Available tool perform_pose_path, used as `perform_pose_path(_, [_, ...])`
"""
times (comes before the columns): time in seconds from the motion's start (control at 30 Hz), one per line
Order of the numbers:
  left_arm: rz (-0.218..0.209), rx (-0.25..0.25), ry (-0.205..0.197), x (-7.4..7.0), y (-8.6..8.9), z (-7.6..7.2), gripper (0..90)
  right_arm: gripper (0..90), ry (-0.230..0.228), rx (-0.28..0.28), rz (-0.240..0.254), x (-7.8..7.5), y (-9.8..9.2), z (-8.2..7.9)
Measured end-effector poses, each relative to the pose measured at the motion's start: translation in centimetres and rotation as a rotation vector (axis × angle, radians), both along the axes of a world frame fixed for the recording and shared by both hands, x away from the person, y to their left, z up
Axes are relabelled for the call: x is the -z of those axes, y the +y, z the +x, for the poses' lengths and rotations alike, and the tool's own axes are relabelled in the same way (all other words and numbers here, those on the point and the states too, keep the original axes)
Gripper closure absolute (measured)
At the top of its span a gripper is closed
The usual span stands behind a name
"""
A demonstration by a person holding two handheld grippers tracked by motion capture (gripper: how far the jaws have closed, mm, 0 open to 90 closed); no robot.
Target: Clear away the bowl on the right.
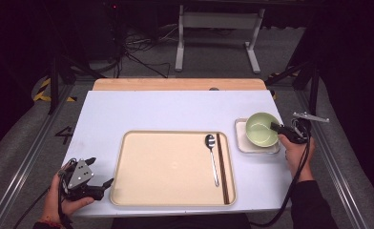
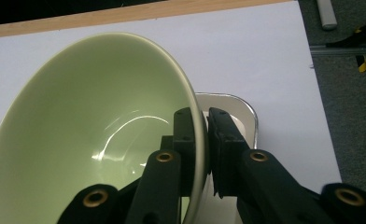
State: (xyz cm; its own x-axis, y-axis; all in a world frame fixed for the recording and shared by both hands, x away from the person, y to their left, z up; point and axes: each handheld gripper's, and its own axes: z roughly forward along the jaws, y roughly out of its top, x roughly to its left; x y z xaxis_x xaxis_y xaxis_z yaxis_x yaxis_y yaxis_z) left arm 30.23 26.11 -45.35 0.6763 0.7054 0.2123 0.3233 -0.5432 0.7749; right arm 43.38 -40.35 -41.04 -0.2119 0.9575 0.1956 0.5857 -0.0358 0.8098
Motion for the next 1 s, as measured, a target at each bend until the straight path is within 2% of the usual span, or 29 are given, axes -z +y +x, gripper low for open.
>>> perform_pose_path(0.17, [0.017,0.010,0.000,0.0,-0.2,0.4,9.6,82.7,-0.017,0.011,0.001,-0.3,-0.3,-0.5])
perform_pose_path(0.53, [0.018,0.026,-0.012,-0.2,-0.7,0.8,9.6,82.6,-0.071,0.021,0.012,-1.6,-0.8,-2.1])
perform_pose_path(0.8, [0.007,0.021,-0.021,-0.5,-0.5,0.9,9.6,82.6,-0.119,0.023,0.020,-2.7,-0.9,-3.1])
perform_pose_path(1.0, [-0.003,0.016,-0.014,-0.4,-0.3,0.6,9.6,82.5,-0.142,0.015,0.029,-3.2,-0.7,-3.1])
